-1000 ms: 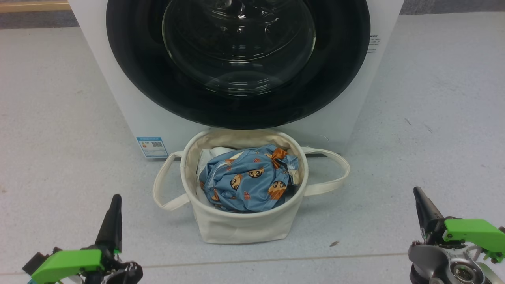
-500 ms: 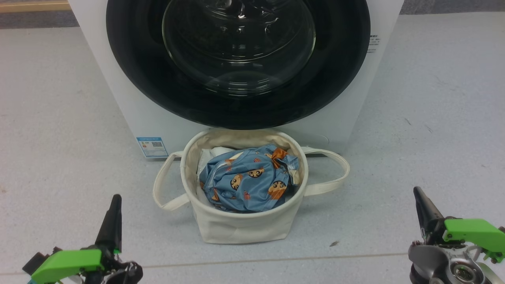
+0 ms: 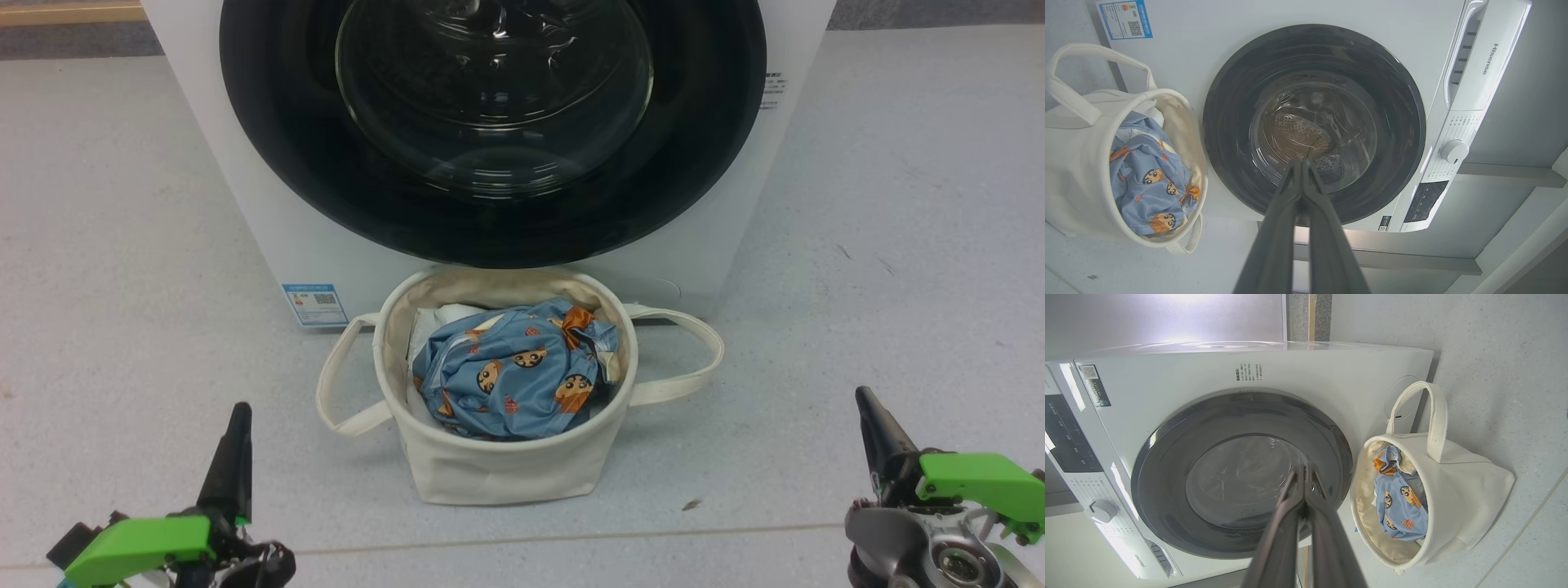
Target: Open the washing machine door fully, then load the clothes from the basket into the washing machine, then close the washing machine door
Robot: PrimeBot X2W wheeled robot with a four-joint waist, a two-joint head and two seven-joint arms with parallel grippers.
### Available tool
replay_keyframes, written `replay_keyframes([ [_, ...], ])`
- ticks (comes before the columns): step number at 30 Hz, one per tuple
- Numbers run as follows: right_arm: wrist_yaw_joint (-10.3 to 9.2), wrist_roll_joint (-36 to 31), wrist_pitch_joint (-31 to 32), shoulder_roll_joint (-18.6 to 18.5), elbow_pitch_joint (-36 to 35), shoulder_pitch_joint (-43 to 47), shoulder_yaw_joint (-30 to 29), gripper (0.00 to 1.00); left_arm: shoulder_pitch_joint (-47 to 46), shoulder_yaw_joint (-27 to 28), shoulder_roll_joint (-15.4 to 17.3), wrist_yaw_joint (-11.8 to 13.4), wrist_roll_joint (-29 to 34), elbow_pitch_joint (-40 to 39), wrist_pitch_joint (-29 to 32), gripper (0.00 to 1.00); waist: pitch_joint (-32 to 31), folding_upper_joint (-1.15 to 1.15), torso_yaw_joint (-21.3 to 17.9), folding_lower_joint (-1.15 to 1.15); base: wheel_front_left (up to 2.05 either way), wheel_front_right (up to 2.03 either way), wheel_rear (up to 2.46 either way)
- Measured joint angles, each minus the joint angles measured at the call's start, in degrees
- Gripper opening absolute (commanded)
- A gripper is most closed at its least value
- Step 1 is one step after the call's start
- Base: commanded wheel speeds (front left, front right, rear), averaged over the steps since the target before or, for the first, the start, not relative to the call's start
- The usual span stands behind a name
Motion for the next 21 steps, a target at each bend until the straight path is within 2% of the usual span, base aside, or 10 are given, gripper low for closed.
replay_keyframes([
  [19, 0.00, 0.00, 0.00, 0.00, 0.00, 0.00, 0.00, 0.00, 0.00, 0.00, -0.01, 0.00, 0.00, 0.00, 0.00, 0.00, 0.00, 0.00, 0.00, 0.00, 0.00, 0.00, 0.00],
  [20, 0.00, 0.00, 0.04, 0.18, 0.47, 0.09, 0.07, 1.00, 0.07, -0.08, -0.02, 0.03, -0.01, 0.49, -0.02, 1.00, 0.00, 0.00, 0.00, 0.00, 0.00, 0.00, 0.00],
  [21, 0.00, 0.00, 0.07, 0.47, 1.07, 0.41, 0.29, 1.00, 0.29, -0.16, -0.08, 0.07, -0.01, 1.30, -0.02, 1.00, 0.00, 0.00, 0.00, 0.00, 0.00, 0.00, 0.00],
])
